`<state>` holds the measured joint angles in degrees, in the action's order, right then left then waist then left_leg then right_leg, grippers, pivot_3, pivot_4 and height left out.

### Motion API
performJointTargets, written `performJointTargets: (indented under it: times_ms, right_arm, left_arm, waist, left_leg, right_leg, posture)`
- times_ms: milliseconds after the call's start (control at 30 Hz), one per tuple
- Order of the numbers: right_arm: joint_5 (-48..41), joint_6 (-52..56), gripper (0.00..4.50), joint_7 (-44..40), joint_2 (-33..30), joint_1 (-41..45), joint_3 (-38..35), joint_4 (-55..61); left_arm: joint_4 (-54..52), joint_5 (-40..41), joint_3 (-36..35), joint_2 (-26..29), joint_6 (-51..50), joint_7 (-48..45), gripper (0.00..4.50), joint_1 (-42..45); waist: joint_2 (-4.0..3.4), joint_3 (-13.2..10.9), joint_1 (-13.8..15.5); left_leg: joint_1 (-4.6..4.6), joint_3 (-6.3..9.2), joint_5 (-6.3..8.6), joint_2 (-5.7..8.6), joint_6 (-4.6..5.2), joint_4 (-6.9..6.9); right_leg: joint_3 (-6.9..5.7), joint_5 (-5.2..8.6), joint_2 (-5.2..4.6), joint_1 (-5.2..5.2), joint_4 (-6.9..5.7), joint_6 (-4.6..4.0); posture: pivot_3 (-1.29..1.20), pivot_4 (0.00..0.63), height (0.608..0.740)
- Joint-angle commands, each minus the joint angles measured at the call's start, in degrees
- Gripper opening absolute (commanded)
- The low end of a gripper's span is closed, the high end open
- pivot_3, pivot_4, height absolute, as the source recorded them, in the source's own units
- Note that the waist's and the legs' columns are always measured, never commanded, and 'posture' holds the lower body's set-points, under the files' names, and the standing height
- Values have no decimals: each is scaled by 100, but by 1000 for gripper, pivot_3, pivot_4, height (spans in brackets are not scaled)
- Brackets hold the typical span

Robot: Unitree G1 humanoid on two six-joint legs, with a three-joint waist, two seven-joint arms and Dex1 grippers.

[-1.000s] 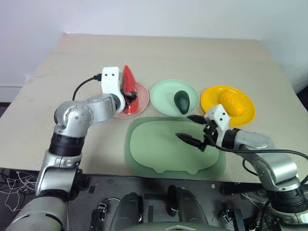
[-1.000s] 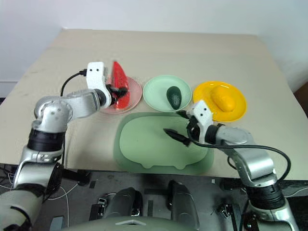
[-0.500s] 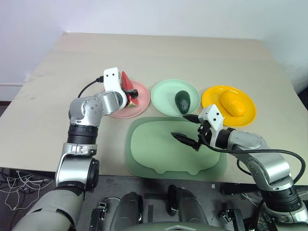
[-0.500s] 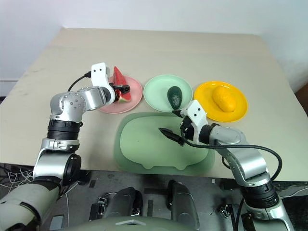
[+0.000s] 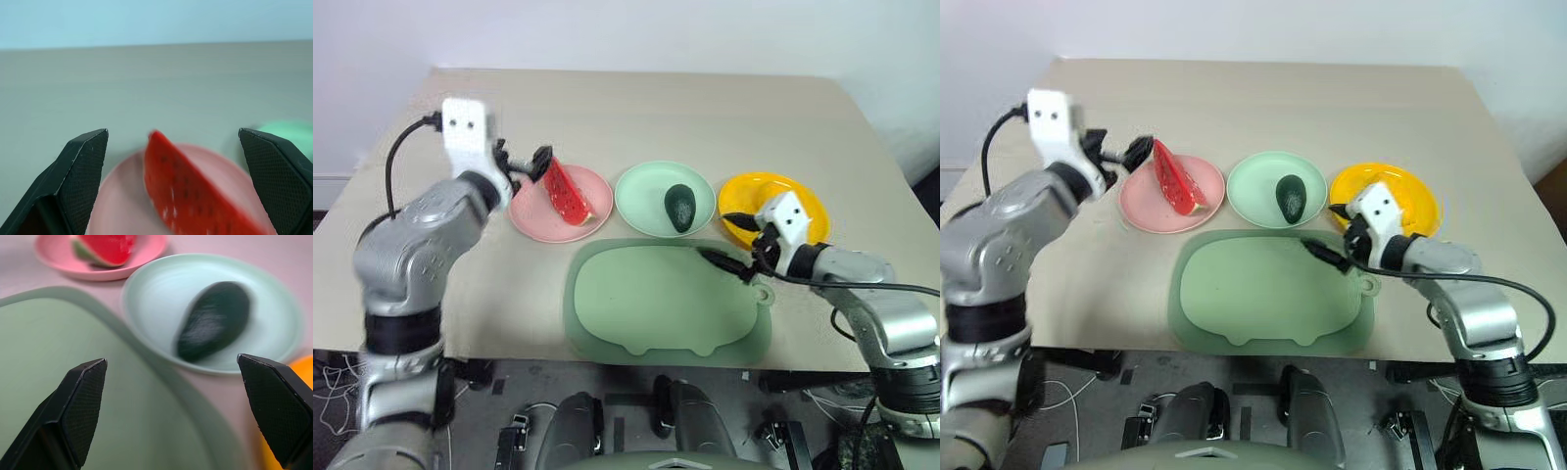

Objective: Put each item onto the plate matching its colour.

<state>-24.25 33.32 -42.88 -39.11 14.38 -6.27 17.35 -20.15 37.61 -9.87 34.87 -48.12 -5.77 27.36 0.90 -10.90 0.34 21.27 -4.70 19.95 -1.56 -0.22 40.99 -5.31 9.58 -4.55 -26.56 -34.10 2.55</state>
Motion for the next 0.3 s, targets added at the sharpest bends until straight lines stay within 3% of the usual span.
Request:
performJointTargets:
  times_ms: [33,167,300]
  right_arm:
    - [-394,-201,4500,-412,-146,-489,-548,132]
    - [-1029,283,4500,-491,-219,-925,-1225,162]
    - [-1227,435,4500,-651,-408,-1513,-1797,49]
  left_arm:
    - [-601,-278,-233,347,853,-1090,4473,-1253]
    - [-704,-521,-384,352,1792,-1992,4473,-2778]
    - [-520,-757,-206,41,2376,-2283,4473,-3288]
  waist:
    - [0,0,37]
    - [1,-1,55]
    - [0,-1,85]
  left_leg:
    - [-1,0,1,-1,2,0]
    - [5,0,28,-13,48,7]
    - [3,2,31,-13,53,14]
  right_leg:
    - [0,0,0,1,3,0]
    - [-1,11,-6,0,7,-17]
    - [-1,14,-11,3,9,-22]
  posture:
    - [0,150,740]
    - [0,150,740]
    - [0,150,740]
